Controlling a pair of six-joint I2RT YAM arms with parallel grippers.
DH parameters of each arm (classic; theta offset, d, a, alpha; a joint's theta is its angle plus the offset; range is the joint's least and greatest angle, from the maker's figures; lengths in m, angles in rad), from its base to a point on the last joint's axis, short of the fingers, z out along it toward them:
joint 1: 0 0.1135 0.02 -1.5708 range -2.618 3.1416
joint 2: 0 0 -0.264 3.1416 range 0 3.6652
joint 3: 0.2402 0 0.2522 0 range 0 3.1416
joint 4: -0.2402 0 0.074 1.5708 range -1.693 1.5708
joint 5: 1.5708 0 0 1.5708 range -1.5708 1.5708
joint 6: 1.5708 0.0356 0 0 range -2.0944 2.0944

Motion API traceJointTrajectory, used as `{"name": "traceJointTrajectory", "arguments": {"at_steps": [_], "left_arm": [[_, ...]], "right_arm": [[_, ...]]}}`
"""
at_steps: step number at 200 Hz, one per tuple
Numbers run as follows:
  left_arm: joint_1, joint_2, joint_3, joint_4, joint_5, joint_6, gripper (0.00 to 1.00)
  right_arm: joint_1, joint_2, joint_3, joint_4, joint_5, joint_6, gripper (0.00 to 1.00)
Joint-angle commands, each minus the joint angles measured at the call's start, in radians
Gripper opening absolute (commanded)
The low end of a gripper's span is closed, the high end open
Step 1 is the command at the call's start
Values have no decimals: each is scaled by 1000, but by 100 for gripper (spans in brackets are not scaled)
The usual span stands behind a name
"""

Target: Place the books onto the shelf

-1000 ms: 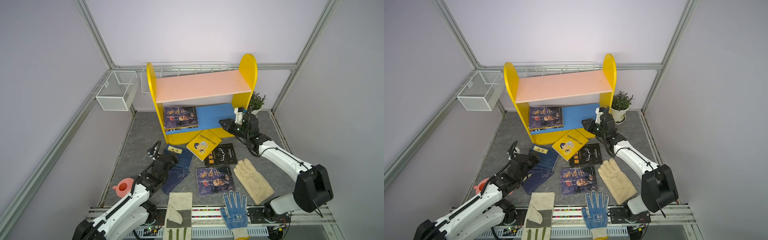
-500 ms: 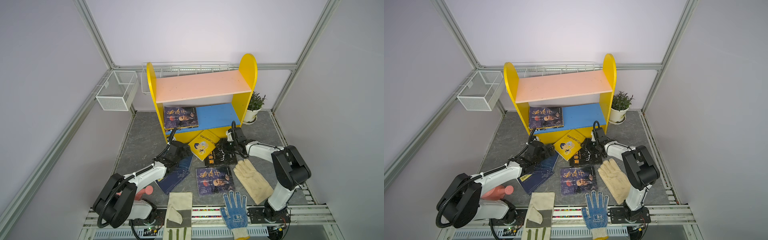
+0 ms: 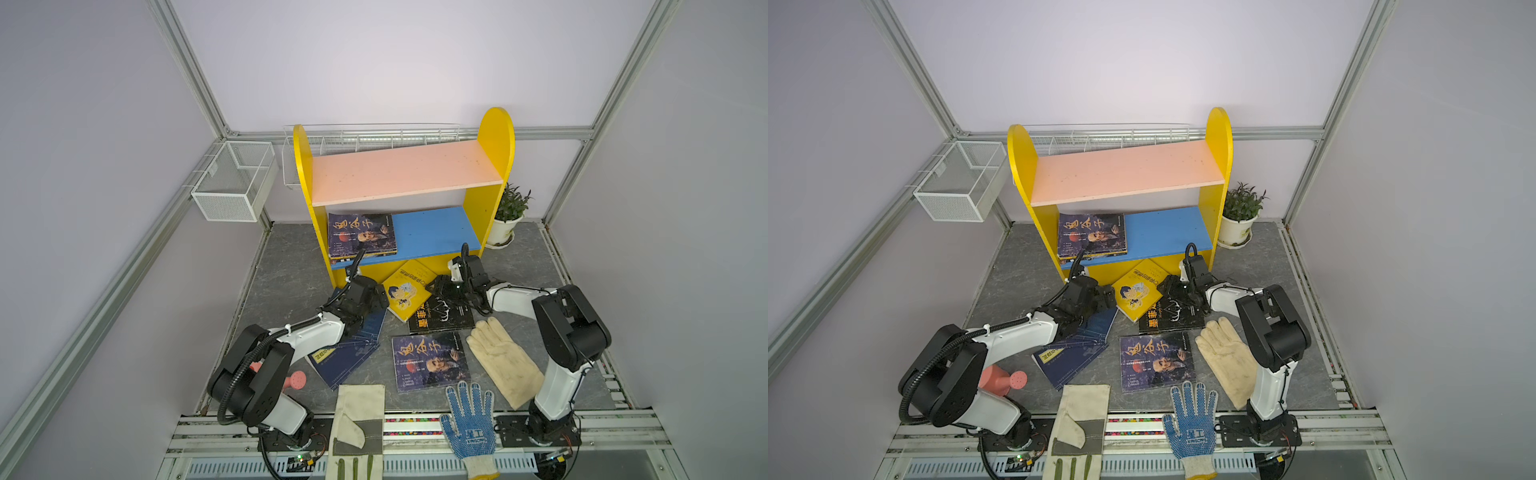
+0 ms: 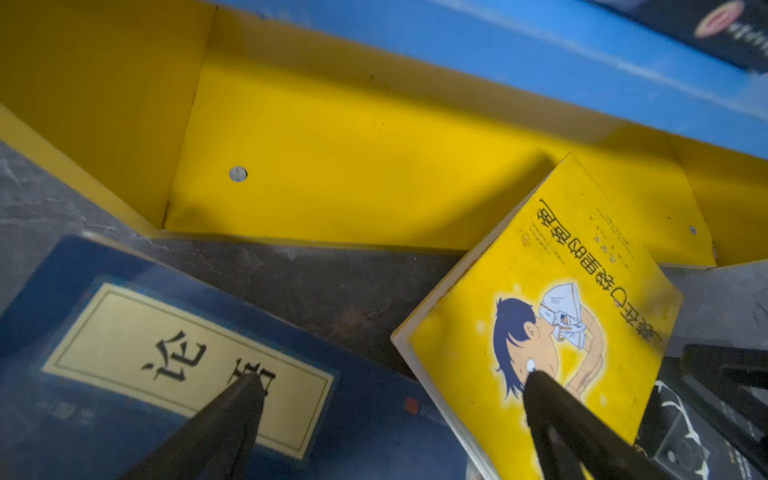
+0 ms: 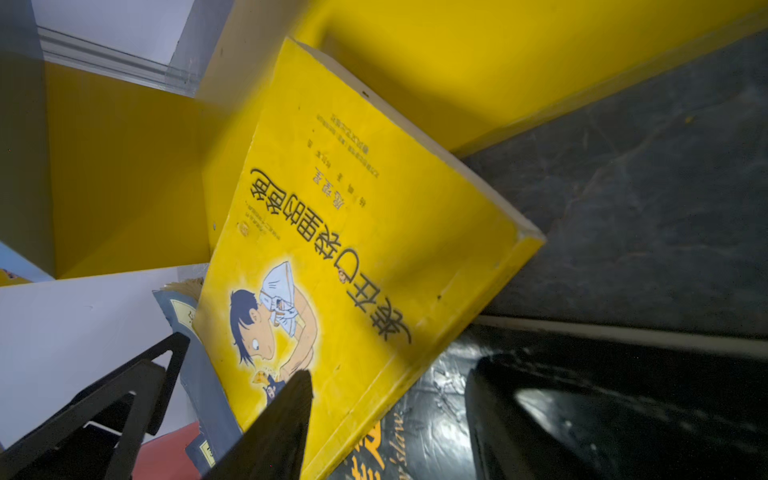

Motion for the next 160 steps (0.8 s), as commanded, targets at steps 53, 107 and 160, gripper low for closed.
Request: {"name": "traceJointTrajectory", "arguments": {"at_steps": [53, 107, 160], "left_arm": [[-2, 195, 133, 98, 22, 107, 95], [-16, 257, 176, 62, 152, 146, 78], [-52, 270, 168, 76, 268, 133, 49]], "right_arm": [[-3, 55, -23, -4, -49, 5, 62], [-5, 70, -33, 95, -124, 9, 60], [-4, 46, -78, 268, -202, 43, 58]]}}
